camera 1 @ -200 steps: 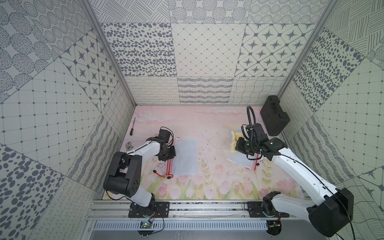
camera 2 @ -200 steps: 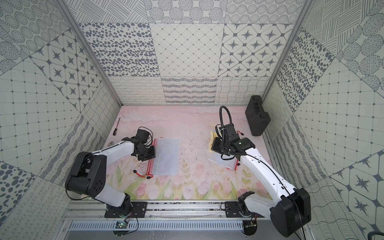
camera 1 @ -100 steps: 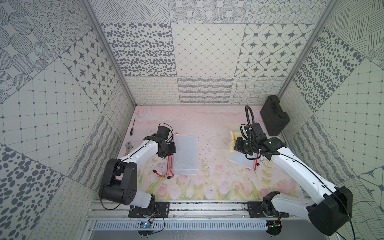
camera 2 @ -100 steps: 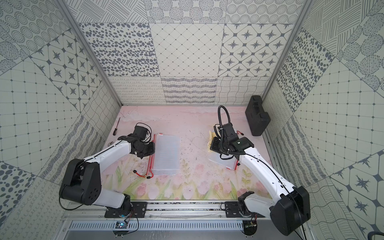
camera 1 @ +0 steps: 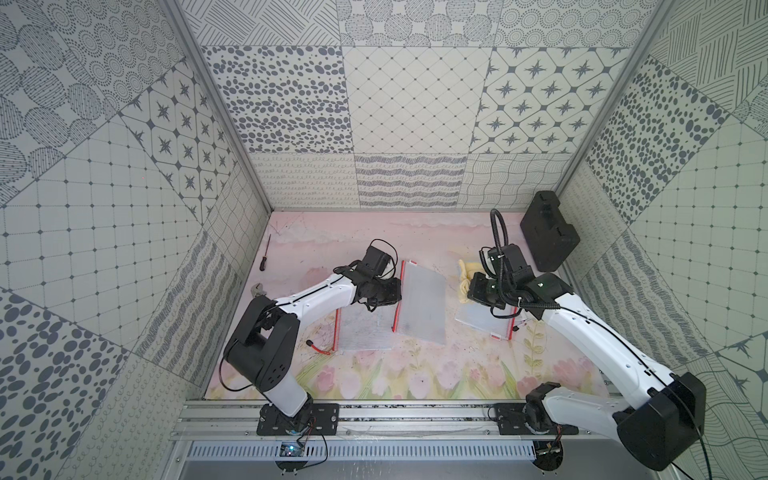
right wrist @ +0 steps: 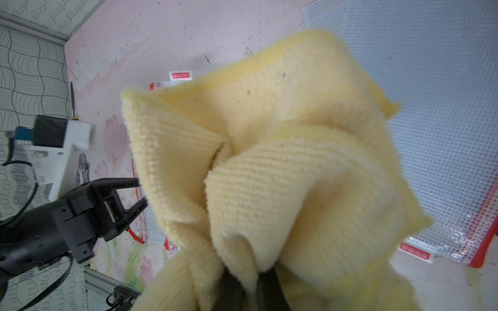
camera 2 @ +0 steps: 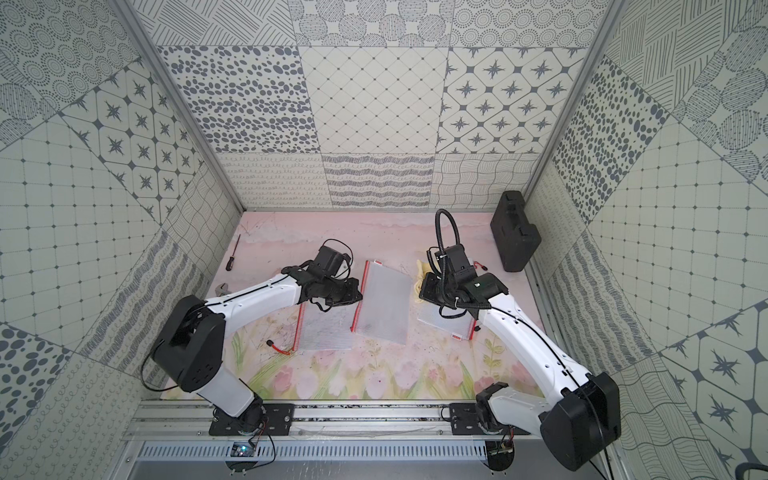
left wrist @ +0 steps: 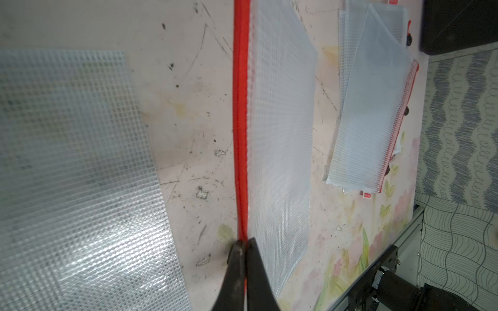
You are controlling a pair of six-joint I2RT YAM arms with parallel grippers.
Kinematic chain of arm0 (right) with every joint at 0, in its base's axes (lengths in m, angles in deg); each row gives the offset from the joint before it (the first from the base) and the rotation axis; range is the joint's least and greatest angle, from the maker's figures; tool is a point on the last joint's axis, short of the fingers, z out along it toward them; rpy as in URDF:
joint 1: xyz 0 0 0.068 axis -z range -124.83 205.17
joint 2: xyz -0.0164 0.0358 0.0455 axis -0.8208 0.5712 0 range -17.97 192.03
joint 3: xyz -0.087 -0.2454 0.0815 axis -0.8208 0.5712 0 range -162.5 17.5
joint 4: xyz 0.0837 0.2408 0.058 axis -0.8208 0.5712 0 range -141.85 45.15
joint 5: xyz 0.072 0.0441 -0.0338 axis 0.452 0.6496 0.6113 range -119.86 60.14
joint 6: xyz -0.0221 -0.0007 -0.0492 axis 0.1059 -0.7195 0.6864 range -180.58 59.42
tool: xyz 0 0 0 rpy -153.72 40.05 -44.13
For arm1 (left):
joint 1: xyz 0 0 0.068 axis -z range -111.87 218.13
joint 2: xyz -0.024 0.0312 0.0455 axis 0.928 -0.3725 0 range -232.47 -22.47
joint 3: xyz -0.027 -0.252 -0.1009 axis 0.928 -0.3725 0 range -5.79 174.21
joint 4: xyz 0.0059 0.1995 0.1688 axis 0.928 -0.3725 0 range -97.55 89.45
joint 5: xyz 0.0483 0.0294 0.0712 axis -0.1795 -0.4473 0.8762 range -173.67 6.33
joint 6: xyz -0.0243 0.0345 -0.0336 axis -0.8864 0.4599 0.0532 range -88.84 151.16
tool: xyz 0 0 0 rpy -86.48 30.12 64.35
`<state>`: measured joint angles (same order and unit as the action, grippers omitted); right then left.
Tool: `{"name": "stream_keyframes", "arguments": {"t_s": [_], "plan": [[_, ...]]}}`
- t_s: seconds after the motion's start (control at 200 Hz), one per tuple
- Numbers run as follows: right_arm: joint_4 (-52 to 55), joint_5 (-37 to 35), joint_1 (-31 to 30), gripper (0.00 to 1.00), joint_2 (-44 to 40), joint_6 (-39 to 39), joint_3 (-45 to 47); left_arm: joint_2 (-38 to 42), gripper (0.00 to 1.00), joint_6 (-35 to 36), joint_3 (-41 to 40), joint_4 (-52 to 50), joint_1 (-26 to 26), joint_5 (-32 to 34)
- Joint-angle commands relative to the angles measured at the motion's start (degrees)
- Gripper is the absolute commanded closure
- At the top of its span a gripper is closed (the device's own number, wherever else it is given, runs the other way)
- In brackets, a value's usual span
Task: Wipe the document bag
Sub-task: Move the document bag to the center of the board, then wipe the dirt from the document bag.
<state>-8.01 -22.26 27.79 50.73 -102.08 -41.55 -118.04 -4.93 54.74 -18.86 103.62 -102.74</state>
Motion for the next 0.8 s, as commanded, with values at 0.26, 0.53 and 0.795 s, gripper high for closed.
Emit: {"name": "stream_keyframes", "arguments": {"t_s": [0.26,0.53,0.795], "plan": [[-10.15,3.95,-13.67,1.0,17.44,-3.88,1.43,-11.88,1.0,-8.4,-0.14,8.42,5.84,-0.73],[-14.46,3.72,-16.88,1.0,30.74,-7.87,-0.94,-13.45,1.0,-10.04,-3.99,10.73,6.22,-0.4],[-13.73,3.65,-5.84,1.0,39.21,-4.4,-6.31,-12.14,1.0,-9.26,-6.88,10.8,6.21,-0.16]]}}
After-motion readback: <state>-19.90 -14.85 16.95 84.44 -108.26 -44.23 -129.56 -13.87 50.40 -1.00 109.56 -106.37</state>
